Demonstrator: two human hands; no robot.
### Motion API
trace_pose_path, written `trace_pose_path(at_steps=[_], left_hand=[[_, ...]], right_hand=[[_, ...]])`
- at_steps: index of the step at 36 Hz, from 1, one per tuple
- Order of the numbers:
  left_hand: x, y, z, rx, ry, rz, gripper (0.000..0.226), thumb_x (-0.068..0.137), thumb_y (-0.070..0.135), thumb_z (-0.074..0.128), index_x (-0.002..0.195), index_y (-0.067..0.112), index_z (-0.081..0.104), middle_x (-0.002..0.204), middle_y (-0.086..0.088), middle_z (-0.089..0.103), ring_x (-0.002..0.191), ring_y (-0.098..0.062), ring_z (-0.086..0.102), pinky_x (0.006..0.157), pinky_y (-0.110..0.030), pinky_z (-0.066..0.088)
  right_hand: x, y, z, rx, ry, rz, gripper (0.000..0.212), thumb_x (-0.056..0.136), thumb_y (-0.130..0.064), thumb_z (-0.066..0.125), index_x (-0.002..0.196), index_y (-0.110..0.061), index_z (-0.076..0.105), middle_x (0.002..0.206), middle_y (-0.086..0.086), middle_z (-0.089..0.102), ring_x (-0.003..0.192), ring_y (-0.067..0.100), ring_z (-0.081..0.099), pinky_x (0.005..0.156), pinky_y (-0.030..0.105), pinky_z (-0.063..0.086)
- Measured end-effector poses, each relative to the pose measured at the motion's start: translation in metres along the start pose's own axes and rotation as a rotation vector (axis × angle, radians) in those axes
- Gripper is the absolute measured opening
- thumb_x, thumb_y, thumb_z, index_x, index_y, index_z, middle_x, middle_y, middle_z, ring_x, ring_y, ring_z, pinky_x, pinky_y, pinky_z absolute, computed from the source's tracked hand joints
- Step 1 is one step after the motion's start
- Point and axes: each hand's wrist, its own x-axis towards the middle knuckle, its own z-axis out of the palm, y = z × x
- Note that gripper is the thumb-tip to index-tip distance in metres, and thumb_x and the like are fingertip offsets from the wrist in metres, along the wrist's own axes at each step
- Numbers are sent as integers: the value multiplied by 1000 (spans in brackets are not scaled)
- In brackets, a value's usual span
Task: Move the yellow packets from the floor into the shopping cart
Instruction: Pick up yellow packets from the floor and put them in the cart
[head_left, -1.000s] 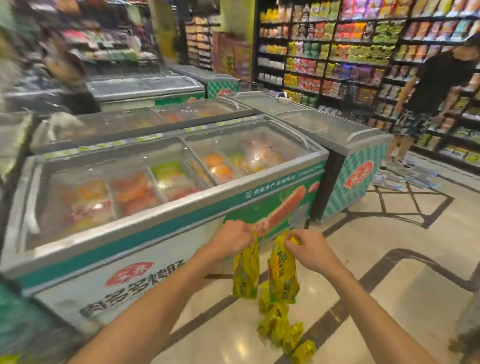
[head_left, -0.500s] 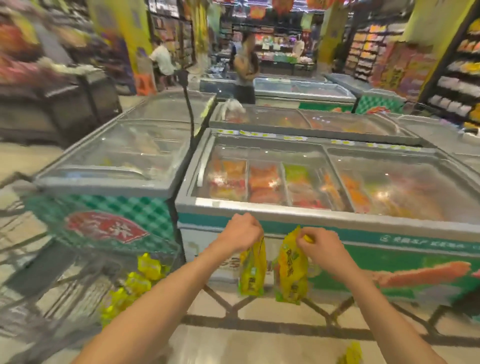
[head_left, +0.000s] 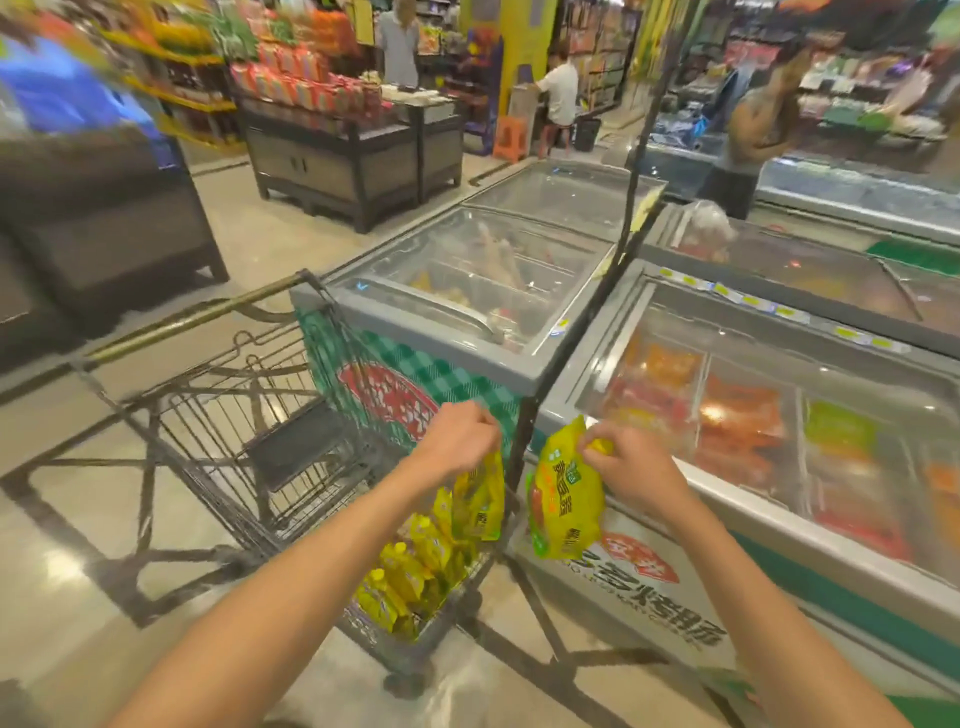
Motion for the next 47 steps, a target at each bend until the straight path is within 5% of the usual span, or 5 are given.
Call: trace_pose_path(at_steps=[6,14,20,32,47], left_hand=[[14,-63,-35,-57,69,-138,21,81,6,54,74,4,74,69,-3,66,56,-19,54,65,-33,54],[31,-136,-57,-68,156,-402,24,82,6,51,60,3,60,58,1,56,53,-16,50,53,-33,45],[48,-192,-50,-17,168,-546,24,86,12,48,80,5,70,81,-16,71,85,-34,67,83,-39,53],[84,-300,21,106,-25,-724,27,97,11,43,103,7,69,106,-17,71,103,-37,65,90,-44,52],[98,-372,120,-9,-210,-958,34,97,3,40,128,4,55,125,-18,62,120,-34,56,98,-42,46]], right_hand=[[70,-52,40,-54,-152,-102,15,89,-28,54,89,-28,69,79,7,73,65,23,63,56,26,43],[156,-106,108,-87,-351,-308,16,91,-23,52,92,-26,68,80,8,73,71,25,68,64,29,46],[214,-134,181,-145,-487,-428,14,85,-25,54,90,-29,67,89,10,74,79,27,68,73,34,50],[264,-128,343,-225,-767,-515,24,90,-26,53,111,-26,65,90,11,73,71,26,67,67,36,53],[275,-90,461,-422,-997,-439,32,97,-24,48,126,-19,60,121,12,65,108,28,63,89,31,47]])
